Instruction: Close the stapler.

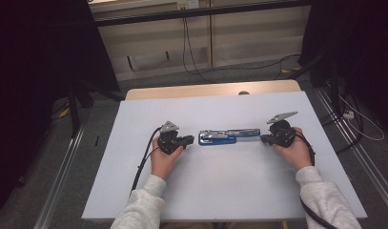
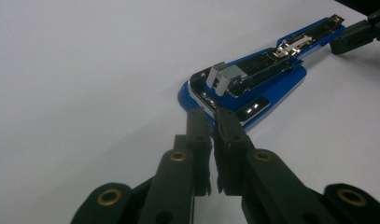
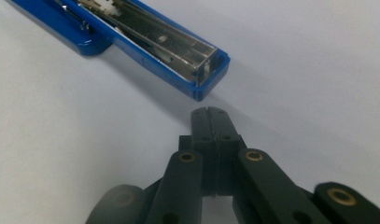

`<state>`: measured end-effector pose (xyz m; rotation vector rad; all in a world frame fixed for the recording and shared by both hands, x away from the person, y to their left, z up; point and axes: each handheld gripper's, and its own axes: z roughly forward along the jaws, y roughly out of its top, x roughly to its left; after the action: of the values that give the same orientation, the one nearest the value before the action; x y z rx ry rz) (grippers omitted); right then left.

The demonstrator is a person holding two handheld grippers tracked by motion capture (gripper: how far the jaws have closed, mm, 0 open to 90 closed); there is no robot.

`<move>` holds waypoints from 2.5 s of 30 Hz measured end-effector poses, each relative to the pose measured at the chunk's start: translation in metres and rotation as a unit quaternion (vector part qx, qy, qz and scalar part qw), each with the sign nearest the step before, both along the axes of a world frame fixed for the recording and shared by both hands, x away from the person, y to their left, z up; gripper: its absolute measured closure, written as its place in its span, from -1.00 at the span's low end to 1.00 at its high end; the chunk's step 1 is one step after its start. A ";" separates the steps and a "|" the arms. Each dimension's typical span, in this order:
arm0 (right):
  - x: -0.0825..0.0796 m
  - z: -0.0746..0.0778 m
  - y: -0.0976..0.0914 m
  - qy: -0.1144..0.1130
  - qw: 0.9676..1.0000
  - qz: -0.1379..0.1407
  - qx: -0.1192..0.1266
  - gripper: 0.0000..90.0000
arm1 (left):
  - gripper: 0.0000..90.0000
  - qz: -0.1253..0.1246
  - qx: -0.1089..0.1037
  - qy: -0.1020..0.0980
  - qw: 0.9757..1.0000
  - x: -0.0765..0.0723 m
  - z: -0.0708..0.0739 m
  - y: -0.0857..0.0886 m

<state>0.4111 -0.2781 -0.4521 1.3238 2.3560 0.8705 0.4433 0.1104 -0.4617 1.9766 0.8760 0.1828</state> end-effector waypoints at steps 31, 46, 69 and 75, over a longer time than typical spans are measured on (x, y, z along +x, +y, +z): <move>0.006 -0.002 0.006 -0.016 1.000 0.000 0.001 1.00 | 0.95 -0.007 0.042 0.005 0.999 0.014 -0.007 -0.024; 0.006 0.010 0.020 -0.043 0.999 0.015 0.018 0.97 | 0.94 -0.011 0.052 0.003 0.999 0.015 -0.007 -0.024; -0.022 0.007 0.024 -0.037 0.996 0.003 0.085 -0.29 | -0.47 0.026 -0.027 -0.006 0.999 -0.003 0.025 0.014; -0.039 0.011 0.027 -0.040 0.996 0.012 0.082 -0.48 | -0.63 0.011 -0.033 -0.008 0.999 -0.009 0.028 0.022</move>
<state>0.3721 -0.2510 -0.4410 1.2971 2.2863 1.1241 0.4342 0.1319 -0.4336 1.9026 0.8840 0.1793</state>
